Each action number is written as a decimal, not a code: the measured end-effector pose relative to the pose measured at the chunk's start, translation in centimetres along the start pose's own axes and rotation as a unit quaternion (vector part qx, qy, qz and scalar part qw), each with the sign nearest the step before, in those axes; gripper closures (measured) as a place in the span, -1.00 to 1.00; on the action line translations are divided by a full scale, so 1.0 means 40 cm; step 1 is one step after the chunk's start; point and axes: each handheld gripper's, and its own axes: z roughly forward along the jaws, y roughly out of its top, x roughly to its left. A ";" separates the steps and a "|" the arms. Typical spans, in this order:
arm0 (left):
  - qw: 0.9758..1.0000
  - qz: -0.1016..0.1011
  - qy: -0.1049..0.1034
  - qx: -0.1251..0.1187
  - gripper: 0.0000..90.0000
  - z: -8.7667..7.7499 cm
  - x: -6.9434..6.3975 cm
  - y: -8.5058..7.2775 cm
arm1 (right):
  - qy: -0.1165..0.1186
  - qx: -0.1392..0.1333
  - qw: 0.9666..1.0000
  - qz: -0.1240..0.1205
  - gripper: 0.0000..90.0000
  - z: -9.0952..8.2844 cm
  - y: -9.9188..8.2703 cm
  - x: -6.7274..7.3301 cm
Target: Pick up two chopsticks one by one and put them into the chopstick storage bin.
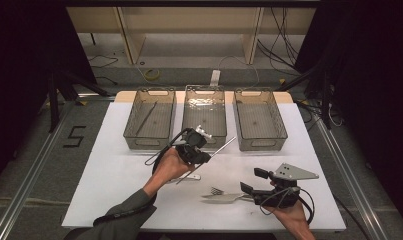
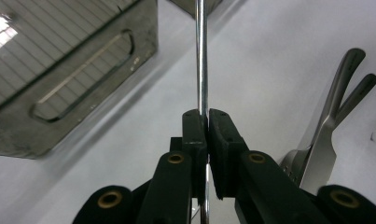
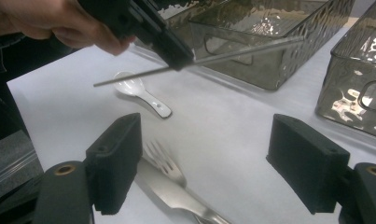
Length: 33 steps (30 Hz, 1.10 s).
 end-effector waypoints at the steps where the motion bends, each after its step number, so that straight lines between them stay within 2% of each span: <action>1: 1.000 -0.002 0.000 -0.005 0.89 -0.009 0.005 0.002 | 0.000 0.000 1.000 0.000 -0.40 -0.001 0.000 0.000; 7: 0.999 -0.008 0.013 -0.034 0.89 -0.062 0.041 0.016 | -0.001 -0.001 1.000 0.000 -0.40 -0.002 0.000 -0.001; 9: 0.999 -0.021 0.017 -0.047 0.89 -0.078 0.061 0.021 | -0.002 -0.001 1.000 0.001 -0.40 -0.001 0.000 -0.001; 13: 0.997 -0.030 0.030 -0.060 0.89 -0.112 0.097 0.033 | -0.001 -0.001 1.000 0.000 -0.40 -0.002 0.000 -0.001; 20: 0.993 -0.057 0.055 -0.088 0.89 -0.170 0.166 0.048 | 0.000 -0.003 1.000 0.001 -0.40 -0.003 0.000 -0.002; 24: 0.990 -0.068 0.079 -0.096 0.89 -0.195 0.213 0.050 | 0.000 -0.002 1.000 0.001 -0.40 -0.003 0.000 -0.002; 29: 0.987 -0.084 0.098 -0.097 0.89 -0.205 0.267 0.046 | 0.000 -0.002 1.000 0.002 -0.40 -0.002 0.000 -0.001; 33: 0.985 -0.096 0.105 -0.100 0.89 -0.212 0.302 0.043 | 0.000 -0.002 1.000 0.002 -0.40 -0.002 0.000 -0.002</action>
